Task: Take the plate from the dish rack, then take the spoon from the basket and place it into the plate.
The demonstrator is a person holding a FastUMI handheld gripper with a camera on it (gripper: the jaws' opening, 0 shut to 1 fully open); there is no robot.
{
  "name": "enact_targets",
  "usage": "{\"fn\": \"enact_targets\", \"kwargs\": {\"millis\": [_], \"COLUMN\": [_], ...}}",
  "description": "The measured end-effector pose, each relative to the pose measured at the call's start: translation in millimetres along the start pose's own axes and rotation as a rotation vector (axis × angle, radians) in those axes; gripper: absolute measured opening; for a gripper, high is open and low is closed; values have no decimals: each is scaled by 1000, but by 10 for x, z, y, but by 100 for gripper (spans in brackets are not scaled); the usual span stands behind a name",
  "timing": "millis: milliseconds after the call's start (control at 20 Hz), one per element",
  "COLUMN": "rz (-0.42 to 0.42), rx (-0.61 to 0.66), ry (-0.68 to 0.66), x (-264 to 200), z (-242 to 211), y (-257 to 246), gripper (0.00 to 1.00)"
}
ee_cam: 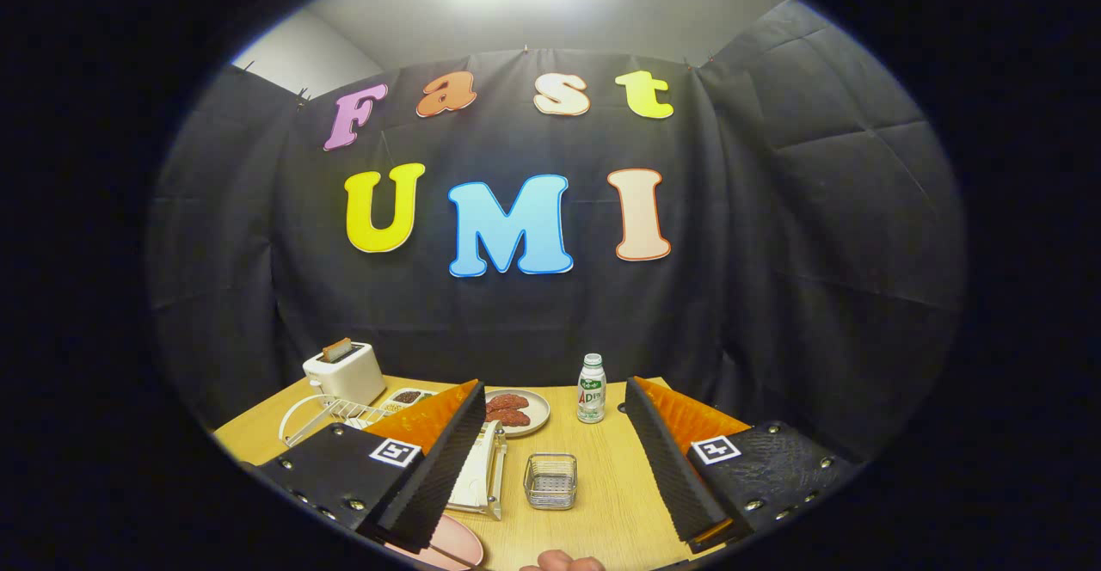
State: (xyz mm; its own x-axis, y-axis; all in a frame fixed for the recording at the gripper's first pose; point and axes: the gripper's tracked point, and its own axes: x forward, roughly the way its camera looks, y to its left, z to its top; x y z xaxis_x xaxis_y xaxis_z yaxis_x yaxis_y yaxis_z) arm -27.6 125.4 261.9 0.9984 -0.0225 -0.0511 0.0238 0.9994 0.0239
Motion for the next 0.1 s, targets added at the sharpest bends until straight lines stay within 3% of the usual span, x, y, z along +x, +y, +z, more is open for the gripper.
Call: {"fn": "enact_targets", "kwargs": {"millis": [100], "rz": [6], "rx": [-2], "ry": [-9], "x": [31], "z": [20], "y": [-65], "gripper": [99]}}
